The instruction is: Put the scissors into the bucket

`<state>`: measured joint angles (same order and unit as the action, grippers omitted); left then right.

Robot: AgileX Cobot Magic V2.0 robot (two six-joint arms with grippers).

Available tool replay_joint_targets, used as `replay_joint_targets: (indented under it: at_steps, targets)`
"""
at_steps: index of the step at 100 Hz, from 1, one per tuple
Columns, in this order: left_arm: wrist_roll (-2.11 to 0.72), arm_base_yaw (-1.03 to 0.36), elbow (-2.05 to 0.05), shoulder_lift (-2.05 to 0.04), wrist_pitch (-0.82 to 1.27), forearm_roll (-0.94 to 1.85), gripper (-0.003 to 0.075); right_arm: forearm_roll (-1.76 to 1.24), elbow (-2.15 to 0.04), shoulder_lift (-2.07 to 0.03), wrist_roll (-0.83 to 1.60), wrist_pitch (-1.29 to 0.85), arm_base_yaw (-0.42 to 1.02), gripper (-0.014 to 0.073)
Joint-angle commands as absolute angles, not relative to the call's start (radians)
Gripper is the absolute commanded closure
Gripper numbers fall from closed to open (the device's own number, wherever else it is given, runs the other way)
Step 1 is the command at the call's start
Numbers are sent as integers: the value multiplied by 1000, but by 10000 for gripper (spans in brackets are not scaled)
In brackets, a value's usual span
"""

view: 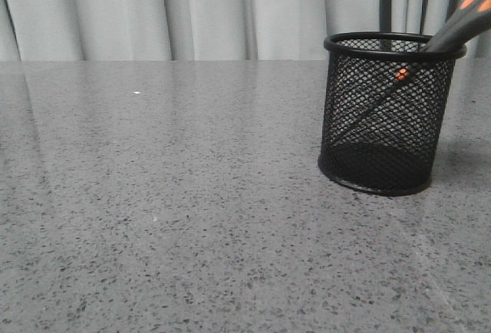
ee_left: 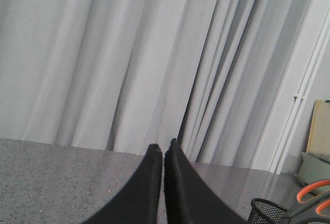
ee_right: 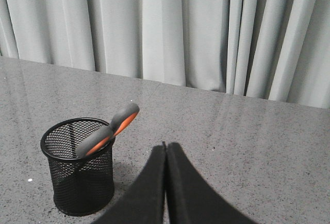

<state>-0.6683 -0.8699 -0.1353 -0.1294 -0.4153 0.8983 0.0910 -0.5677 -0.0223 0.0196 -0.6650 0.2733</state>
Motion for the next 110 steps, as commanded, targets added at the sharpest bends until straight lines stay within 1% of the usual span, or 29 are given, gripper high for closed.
replay_joint_targets:
  at_steps: [1, 15, 23, 29, 35, 42, 60, 73, 81, 96, 110]
  targets:
    - [-669, -871, -163, -139, -447, 872, 740, 106, -588, -47, 21, -585, 270, 645]
    - [-691, -866, -147, -139, -451, 831, 740, 106, -588, -47, 21, -585, 270, 645]
    - [-657, -836, -140, -125, -394, 621, 740, 106, -588, -47, 21, -585, 270, 645]
    - [-617, -792, -136, -110, -262, 405, 740, 106, -588, -47, 21, -585, 270, 645]
    - [-487, -742, -123, -96, -147, 230, 740, 106, -588, -47, 21, -585, 270, 645]
    - [-310, -660, -87, -74, -87, 148, 740, 106, -588, -47, 21, -585, 270, 645]
    - [-15, -438, 10, -8, 30, 119, 740, 106, -588, -47, 21, -585, 270, 645]
    - [-8, -319, 14, 21, 198, 85, 740, 106, -588, -47, 21, -585, 270, 645]
    - [-8, -270, 21, 34, 299, 64, 740, 106, -588, -47, 21, -586, 270, 645]
    - [-10, -215, 49, 34, 269, 38, 740, 106, -588, -47, 21, -586, 270, 645]
    - [-10, -206, 49, 34, 261, 21, 740, 106, -588, -47, 21, -588, 270, 645]
